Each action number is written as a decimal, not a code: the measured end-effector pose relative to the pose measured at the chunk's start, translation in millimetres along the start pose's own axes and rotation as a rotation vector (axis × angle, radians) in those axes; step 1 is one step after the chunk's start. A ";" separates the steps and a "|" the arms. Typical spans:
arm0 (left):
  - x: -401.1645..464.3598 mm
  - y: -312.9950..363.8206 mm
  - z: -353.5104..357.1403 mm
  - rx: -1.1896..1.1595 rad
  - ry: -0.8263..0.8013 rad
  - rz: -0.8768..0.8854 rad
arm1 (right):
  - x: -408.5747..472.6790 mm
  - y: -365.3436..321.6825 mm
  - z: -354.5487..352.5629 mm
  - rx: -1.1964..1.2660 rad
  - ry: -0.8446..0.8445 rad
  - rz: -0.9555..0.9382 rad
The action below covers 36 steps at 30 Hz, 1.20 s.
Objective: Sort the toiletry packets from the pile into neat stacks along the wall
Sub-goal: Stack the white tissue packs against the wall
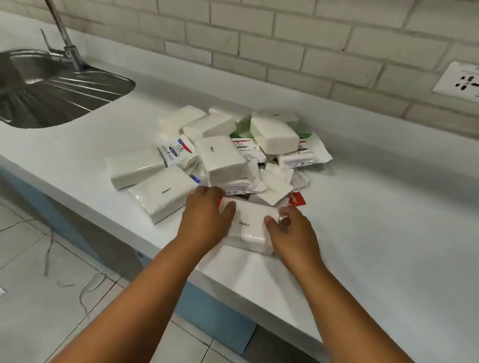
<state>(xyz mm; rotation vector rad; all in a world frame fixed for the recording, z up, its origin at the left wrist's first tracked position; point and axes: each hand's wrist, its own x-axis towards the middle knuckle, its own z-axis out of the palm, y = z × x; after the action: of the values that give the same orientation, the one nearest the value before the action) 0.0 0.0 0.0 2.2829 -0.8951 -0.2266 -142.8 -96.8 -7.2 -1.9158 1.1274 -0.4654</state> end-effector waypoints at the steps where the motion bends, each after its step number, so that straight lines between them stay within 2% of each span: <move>1: -0.1 -4.4 0.0 -0.018 -0.011 -0.008 | -0.1 0.0 5.5 0.036 0.012 0.030; 3: -2.0 -12.4 -0.2 -0.083 -0.039 -0.038 | -2.0 1.4 14.2 0.088 0.051 0.078; 7: -5.8 -25.4 -2.5 -0.309 -0.197 -0.158 | -9.8 4.9 24.7 0.209 0.076 0.133; 14: -4.8 -25.3 -6.0 -0.376 -0.287 -0.168 | -16.2 9.2 28.3 0.272 0.139 0.182; 25: 18.7 26.0 10.2 -0.471 -0.419 -0.043 | -14.7 18.9 -12.3 0.385 0.371 0.214; 36: 8.4 124.8 72.6 -0.516 -0.535 0.116 | -24.9 63.5 -105.4 0.414 0.609 0.280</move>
<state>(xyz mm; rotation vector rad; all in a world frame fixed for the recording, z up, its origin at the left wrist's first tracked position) -88.8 -111.3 25.3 1.7021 -1.0732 -0.9329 -259.7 -141.2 4.2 -1.2564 1.5117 -1.0750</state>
